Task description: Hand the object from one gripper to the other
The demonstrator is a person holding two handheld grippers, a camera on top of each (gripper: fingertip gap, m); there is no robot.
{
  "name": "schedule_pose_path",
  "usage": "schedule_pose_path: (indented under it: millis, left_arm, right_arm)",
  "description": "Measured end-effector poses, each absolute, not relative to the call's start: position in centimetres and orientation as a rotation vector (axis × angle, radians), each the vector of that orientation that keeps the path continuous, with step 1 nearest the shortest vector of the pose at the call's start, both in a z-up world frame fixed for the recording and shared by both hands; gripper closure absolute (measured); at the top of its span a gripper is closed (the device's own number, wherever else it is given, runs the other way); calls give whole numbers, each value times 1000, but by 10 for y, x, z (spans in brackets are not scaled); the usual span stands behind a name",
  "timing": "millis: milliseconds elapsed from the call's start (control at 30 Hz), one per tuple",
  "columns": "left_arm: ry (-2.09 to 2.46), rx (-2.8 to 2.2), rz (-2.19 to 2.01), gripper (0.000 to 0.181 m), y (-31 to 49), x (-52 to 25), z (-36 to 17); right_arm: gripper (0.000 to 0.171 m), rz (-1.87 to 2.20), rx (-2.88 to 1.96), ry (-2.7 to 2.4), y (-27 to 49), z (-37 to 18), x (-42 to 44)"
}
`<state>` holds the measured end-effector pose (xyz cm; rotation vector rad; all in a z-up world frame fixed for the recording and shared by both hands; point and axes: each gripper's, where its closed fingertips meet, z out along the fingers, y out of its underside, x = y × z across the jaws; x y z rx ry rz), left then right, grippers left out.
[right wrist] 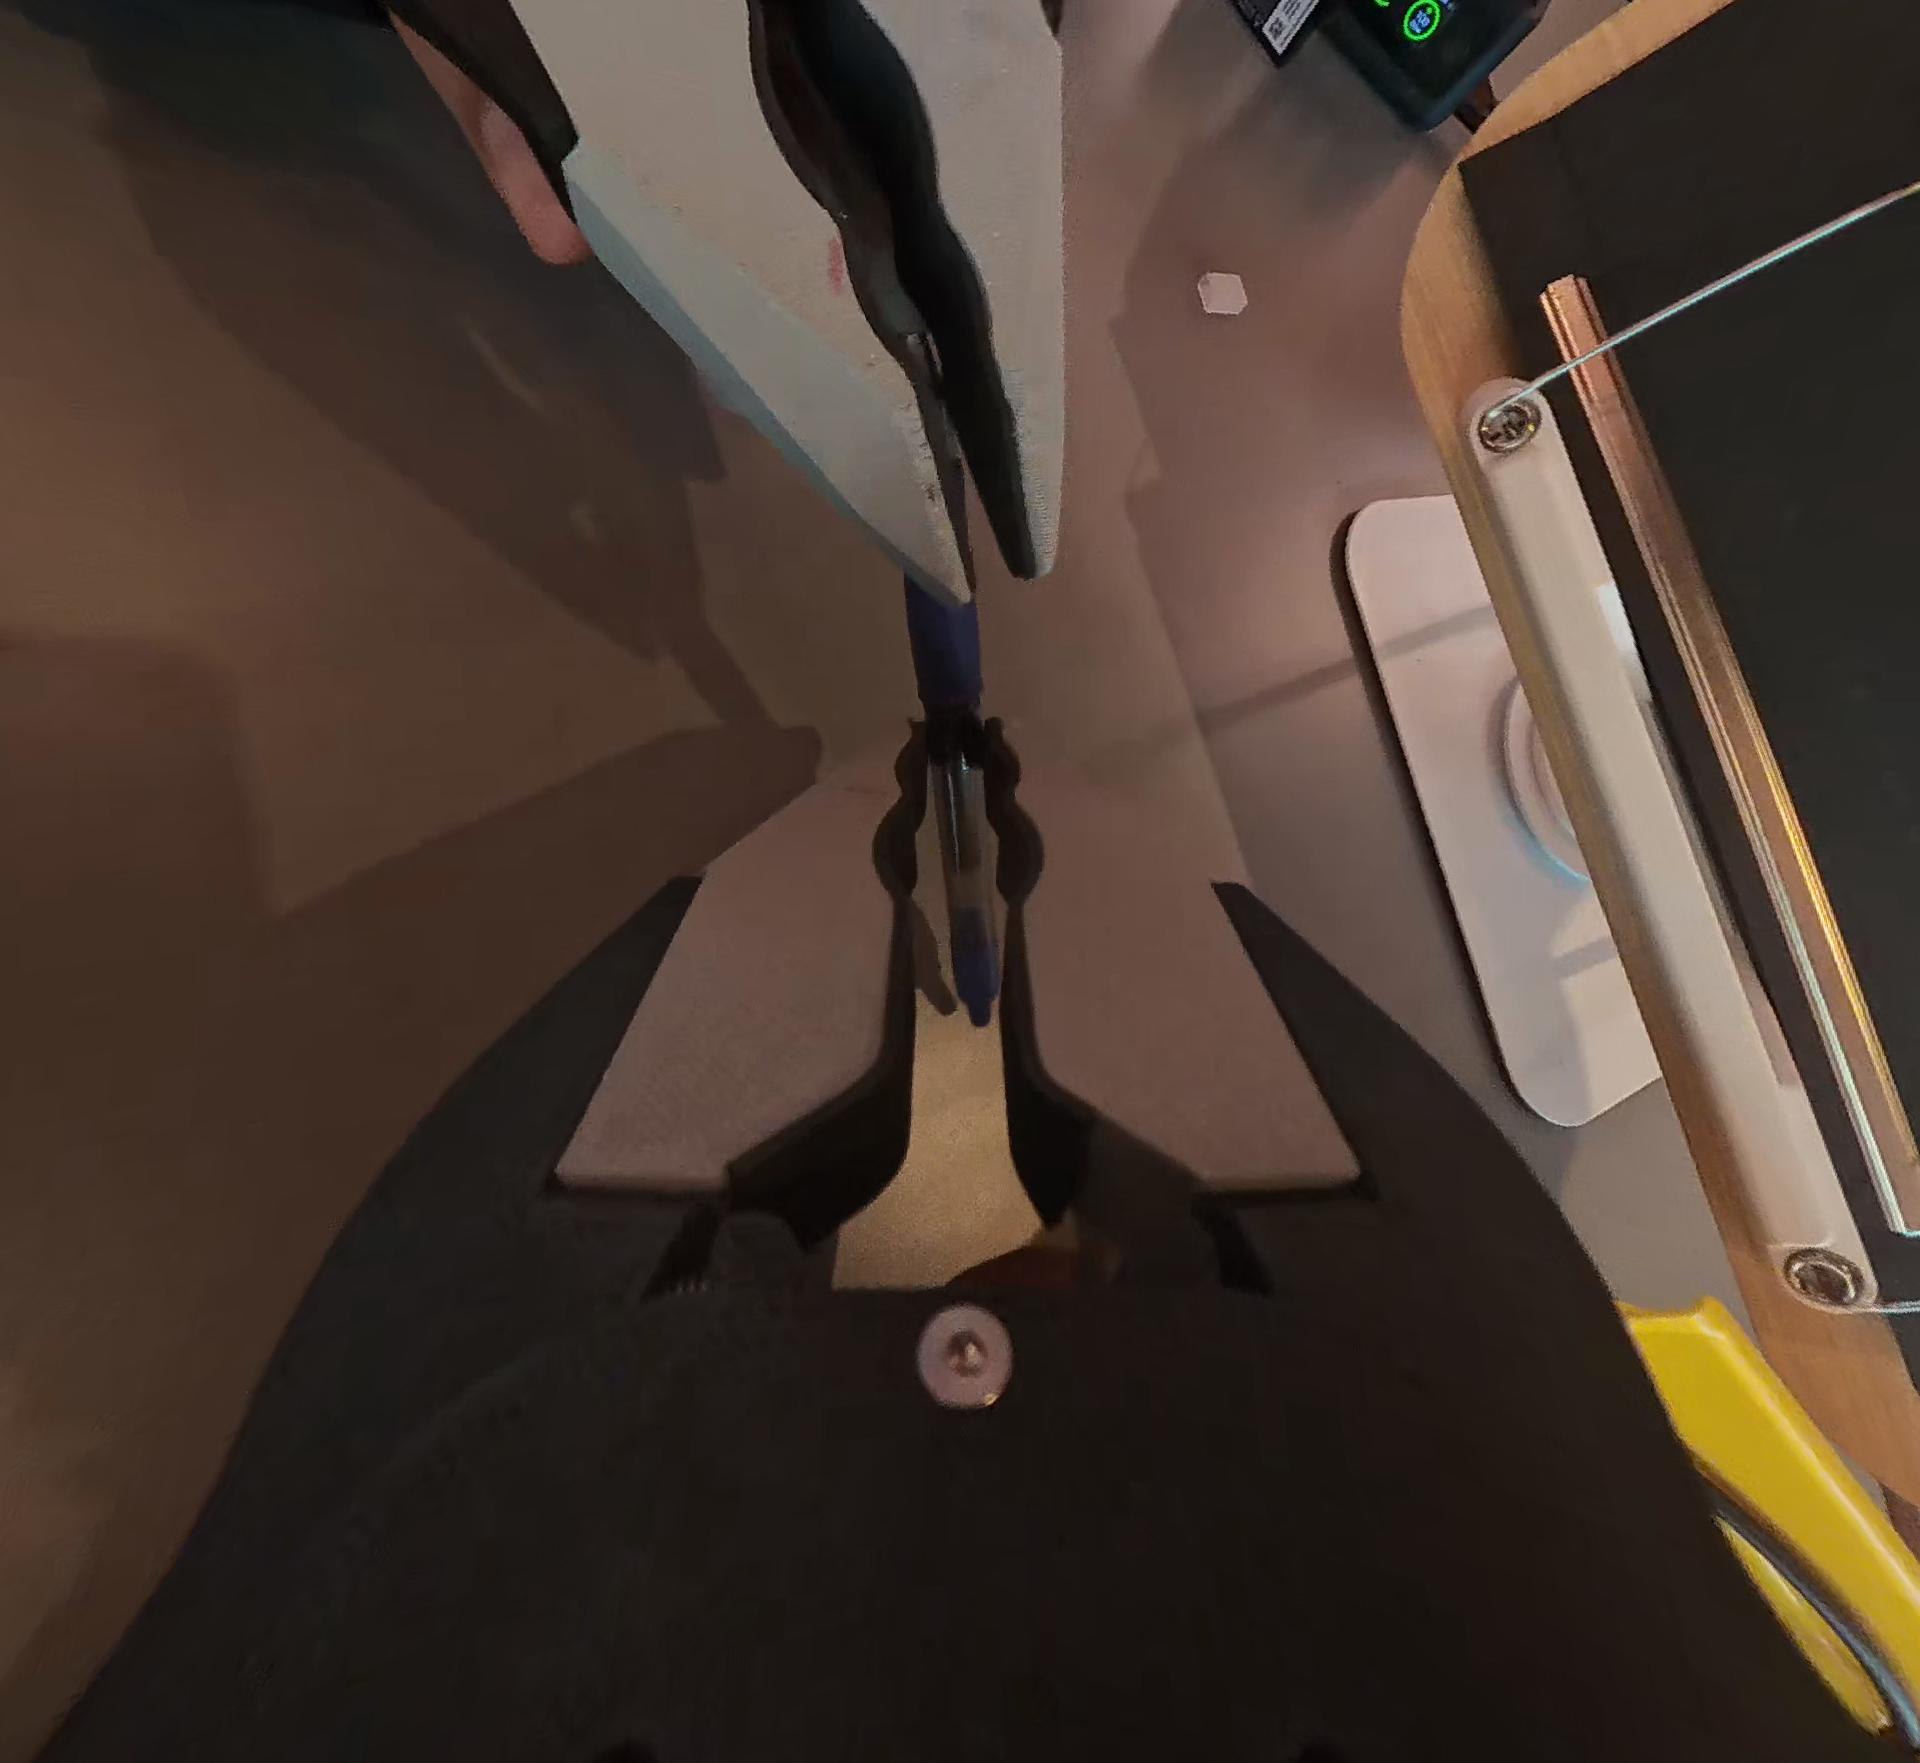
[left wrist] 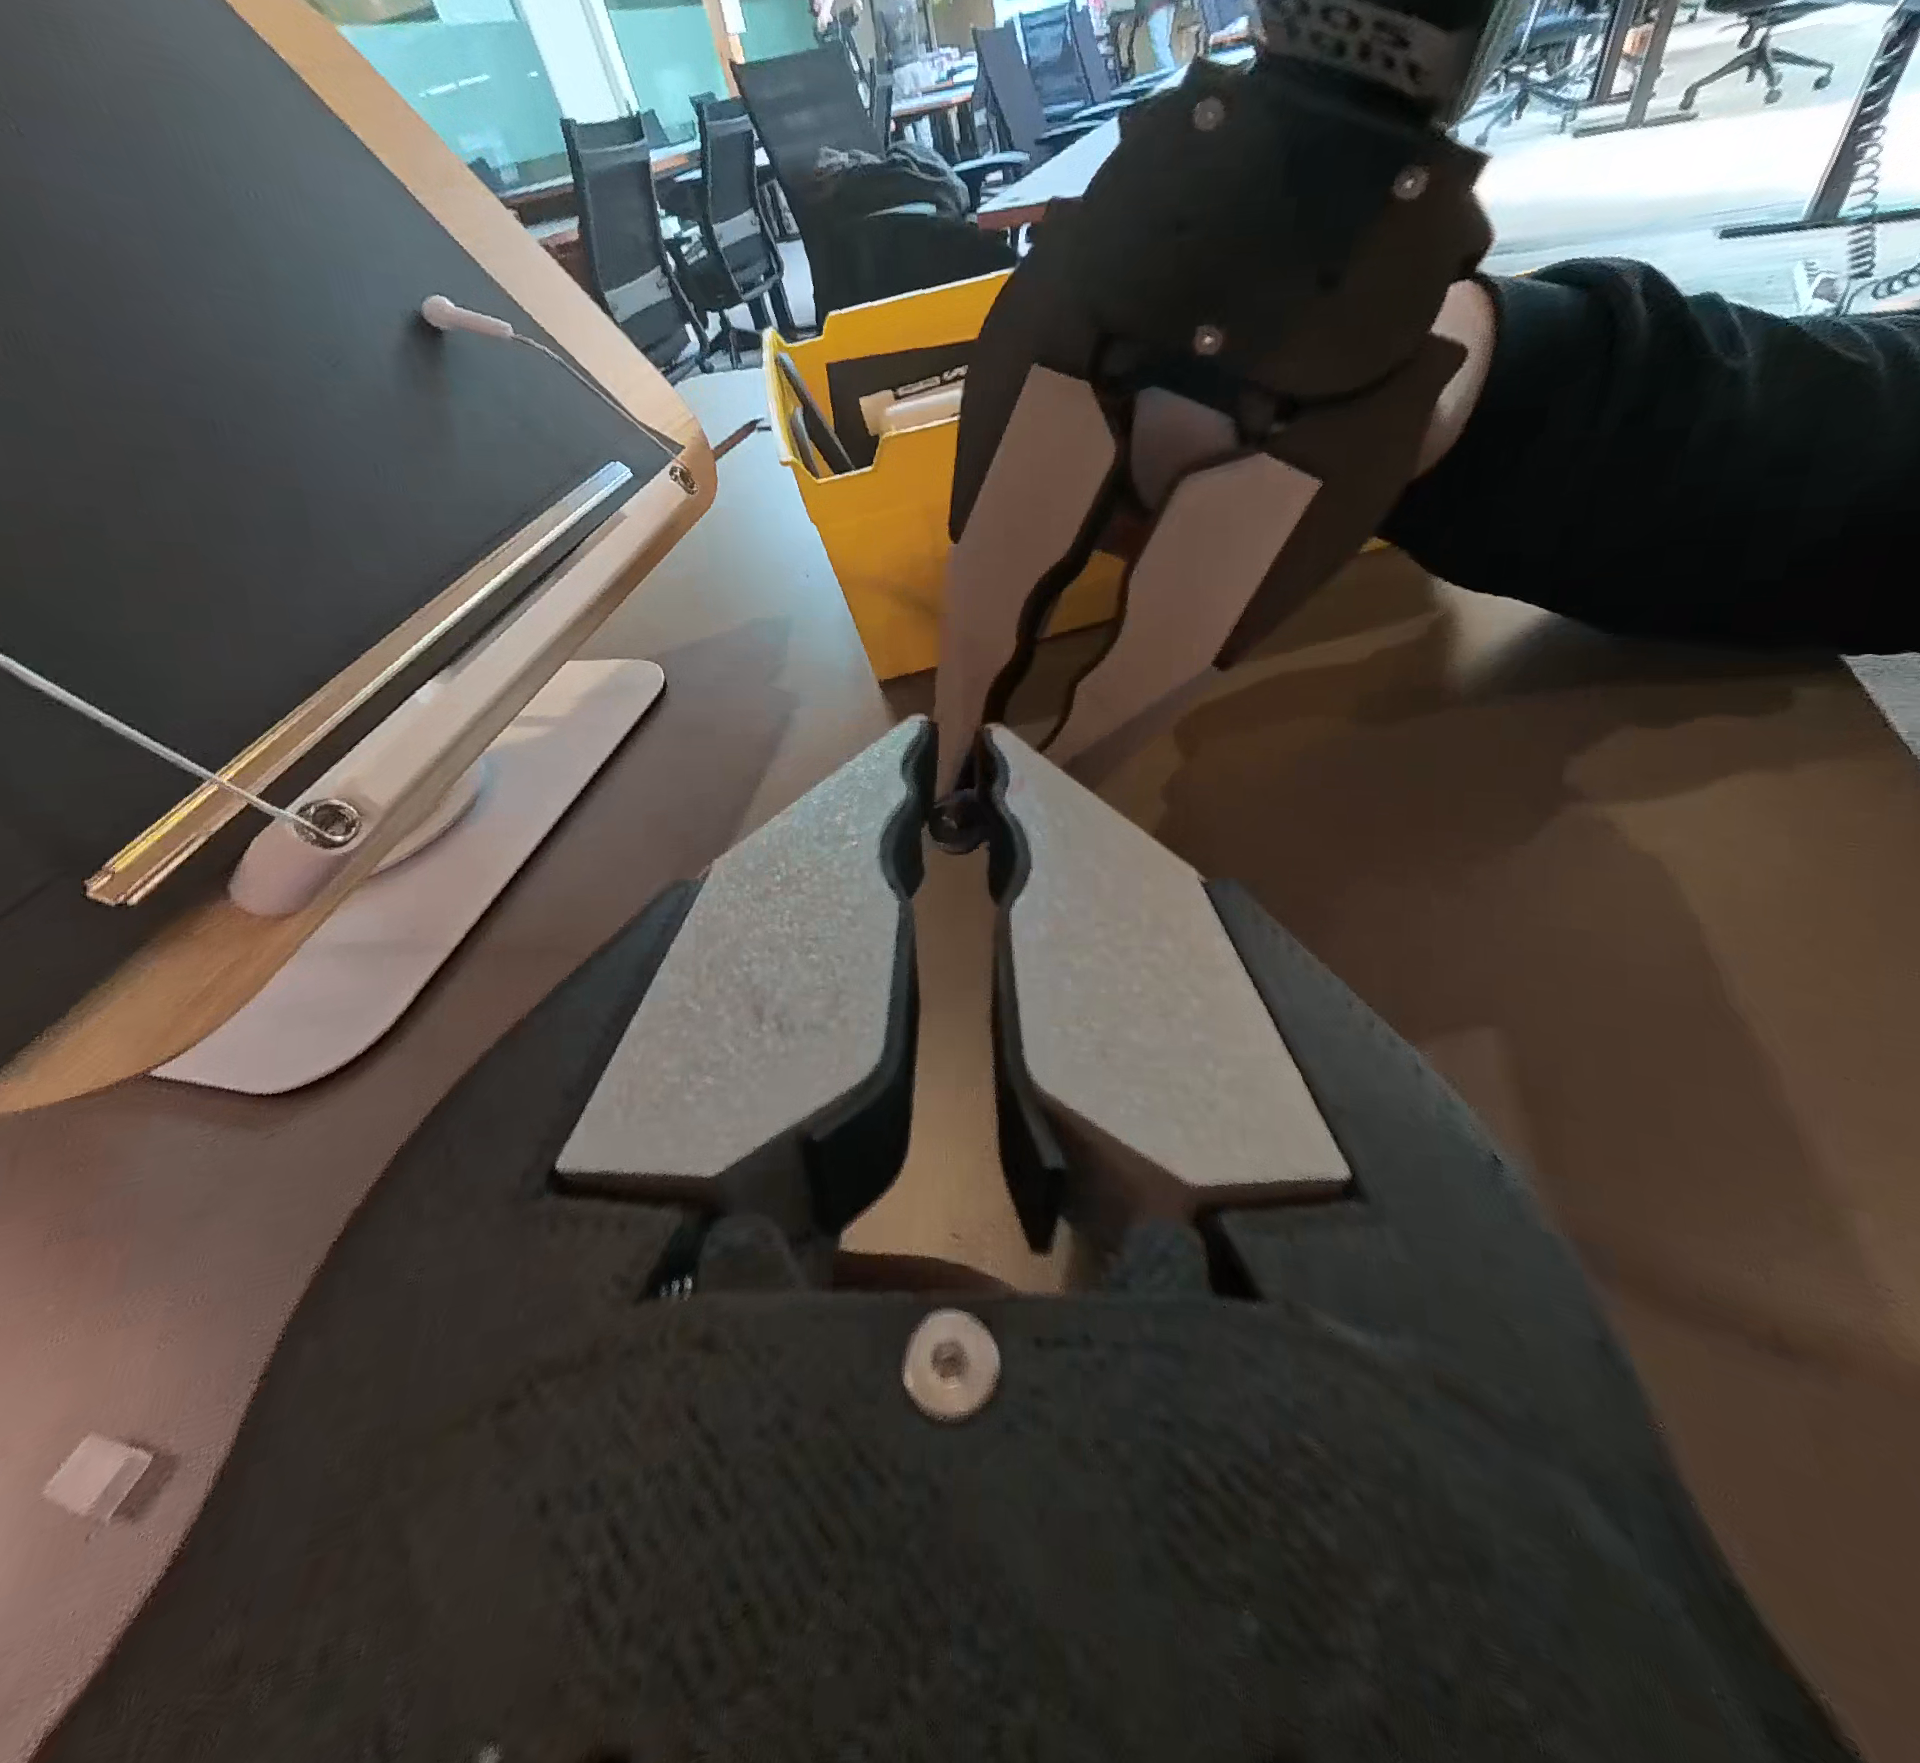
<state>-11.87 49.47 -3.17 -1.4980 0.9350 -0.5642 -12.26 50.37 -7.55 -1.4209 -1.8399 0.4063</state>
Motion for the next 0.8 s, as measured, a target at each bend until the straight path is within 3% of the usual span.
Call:
schedule_pose_path:
  millis: [67, 167, 400, 467, 600, 633, 733, 800]
  left_arm:
    - [950, -1542, -564, 160, 495, -120, -37]
    - [1024, -1552, -575, 171, 489, -115, -46]
    - [982, -1519, -495, 172, 501, -121, -41]
    - [839, -1430, -504, 172, 508, -131, -15]
    - [453, -1356, -661, 172, 525, -168, 19]
    - [388, -1333, -725, 172, 526, -175, 23]
    - [289, -1251, -936, 172, 520, -178, 34]
    - [278, -1270, -1017, 172, 519, -171, 33]
  right_arm:
    - [166, 437, -1398, -1836, 500, -71, -124]
    - [165, 428, -1376, -1859, 496, -70, -123]
    - [164, 397, -1395, -1751, 513, -66, -126]
    - [150, 425, -1405, -1596, 527, -43, -125]
    - [164, 1000, -1398, -1445, 490, 2, -132]
    - [162, 1172, -1449, -1444, 480, 1, -136]
    - [122, 1440, -1647, -1334, 484, -15, -147]
    - [115, 1524, -1644, -1202, 497, -12, -151]
